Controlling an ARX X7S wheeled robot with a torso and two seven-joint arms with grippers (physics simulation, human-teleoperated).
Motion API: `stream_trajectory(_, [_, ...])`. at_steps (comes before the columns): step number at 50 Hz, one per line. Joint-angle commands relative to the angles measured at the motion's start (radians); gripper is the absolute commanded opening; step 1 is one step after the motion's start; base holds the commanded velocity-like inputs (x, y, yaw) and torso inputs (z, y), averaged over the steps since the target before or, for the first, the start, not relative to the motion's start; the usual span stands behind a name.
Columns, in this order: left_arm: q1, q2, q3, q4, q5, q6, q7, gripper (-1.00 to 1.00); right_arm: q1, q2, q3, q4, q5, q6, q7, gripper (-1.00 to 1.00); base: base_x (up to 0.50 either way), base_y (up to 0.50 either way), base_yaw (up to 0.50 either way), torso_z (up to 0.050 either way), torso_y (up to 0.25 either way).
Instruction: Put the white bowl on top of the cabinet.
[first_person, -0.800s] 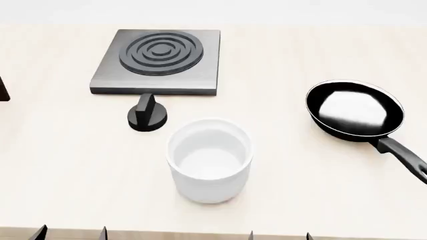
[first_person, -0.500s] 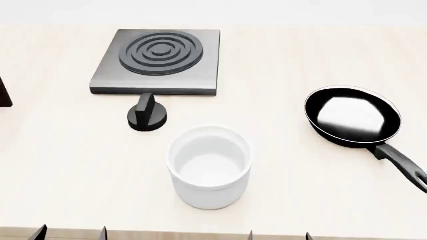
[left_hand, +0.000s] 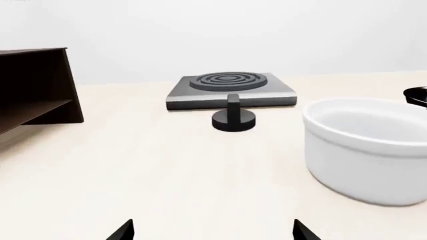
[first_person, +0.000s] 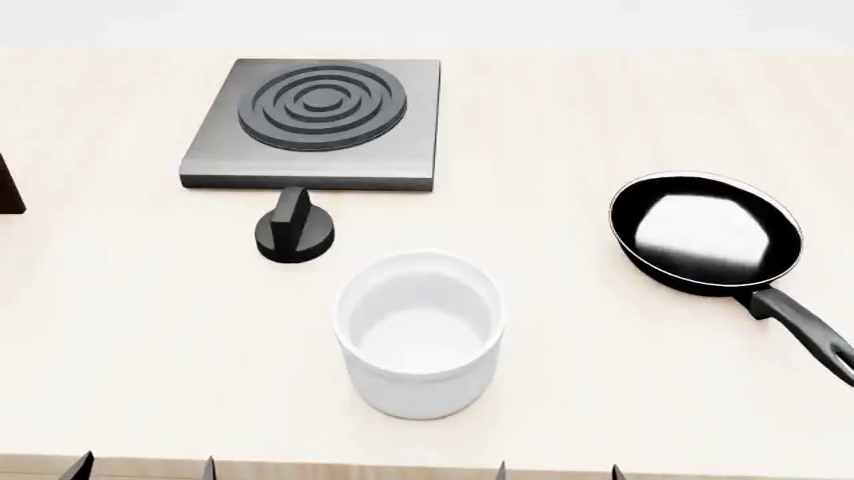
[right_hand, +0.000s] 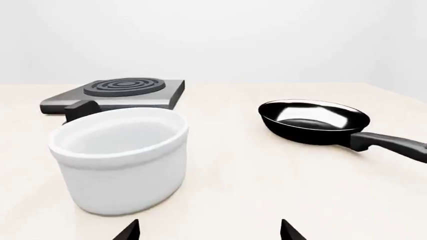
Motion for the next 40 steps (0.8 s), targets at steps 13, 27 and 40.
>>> stream_trajectory(13, [-0.011, -0.019, -0.017, 0.019, -0.09, -0.044, -0.034, 1.0, -0.015, 0.031, -0.046, -0.024, -0.008, -0.008, 0.048, 1.0, 0.0, 0.0, 0.0, 0.0, 0.0])
stream_trajectory(27, [0.087, 0.024, -0.297, 0.126, -0.223, 0.075, -0.272, 1.0, -0.01, 0.045, -0.058, -0.018, 0.014, -0.012, 0.057, 1.0, 0.0, 0.0, 0.0, 0.0, 0.0])
stream_trajectory(40, [0.209, 0.031, -0.504, 0.079, -0.387, 0.283, -0.35, 1.0, -0.008, 0.055, -0.07, -0.017, 0.028, -0.016, 0.066, 1.0, 0.0, 0.0, 0.0, 0.0, 0.0])
